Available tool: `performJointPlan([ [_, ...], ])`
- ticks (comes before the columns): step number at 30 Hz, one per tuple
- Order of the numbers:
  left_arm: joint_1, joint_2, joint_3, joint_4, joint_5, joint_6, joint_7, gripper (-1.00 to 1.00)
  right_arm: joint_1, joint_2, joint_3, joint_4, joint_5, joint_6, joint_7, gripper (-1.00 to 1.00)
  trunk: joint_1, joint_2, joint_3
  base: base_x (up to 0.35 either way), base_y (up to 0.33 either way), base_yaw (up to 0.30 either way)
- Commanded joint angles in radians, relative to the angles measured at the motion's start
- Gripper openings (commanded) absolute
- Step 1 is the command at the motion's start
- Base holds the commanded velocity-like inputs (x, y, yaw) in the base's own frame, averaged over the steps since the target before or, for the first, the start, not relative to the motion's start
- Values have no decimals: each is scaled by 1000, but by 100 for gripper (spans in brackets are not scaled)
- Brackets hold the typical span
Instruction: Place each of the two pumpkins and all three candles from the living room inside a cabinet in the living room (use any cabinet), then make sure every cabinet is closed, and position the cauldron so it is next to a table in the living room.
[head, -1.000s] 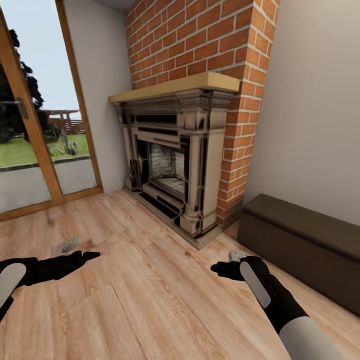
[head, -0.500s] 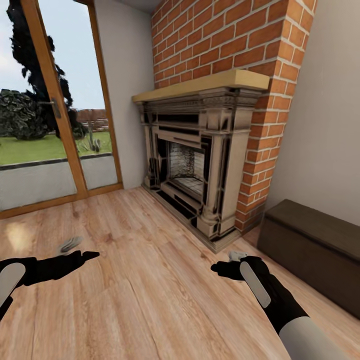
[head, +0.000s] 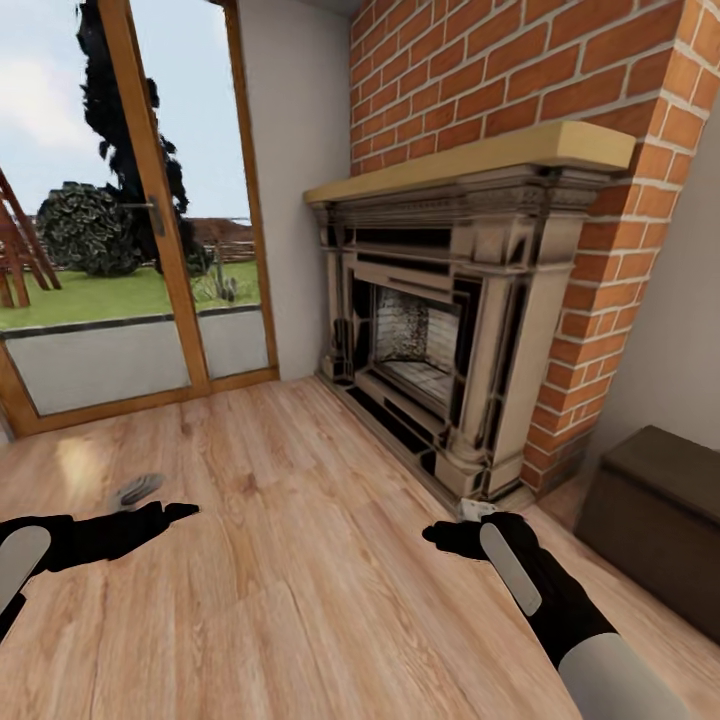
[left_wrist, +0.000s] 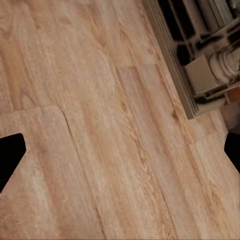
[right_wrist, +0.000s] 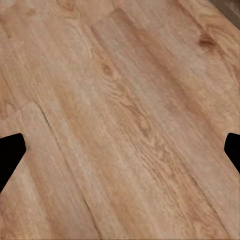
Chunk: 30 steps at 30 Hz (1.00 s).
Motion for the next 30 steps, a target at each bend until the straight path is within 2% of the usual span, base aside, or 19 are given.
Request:
performJointPlan([
  [1,-1,0,1,0,11,3,10,100,-1,-1,3,-2,-11,2,-10,100,0,0,-1,323,154,290],
  [26,-1,0,2,0,11,3,10,100,-1,-1,5,0,-12,1,-9,100,0,0,-2,323,153,291],
  [30,-1,0,2,1,10,3,10,100,-1,-2,4,-6,-11,0,-5,100,0,0,-3,323,139,122],
])
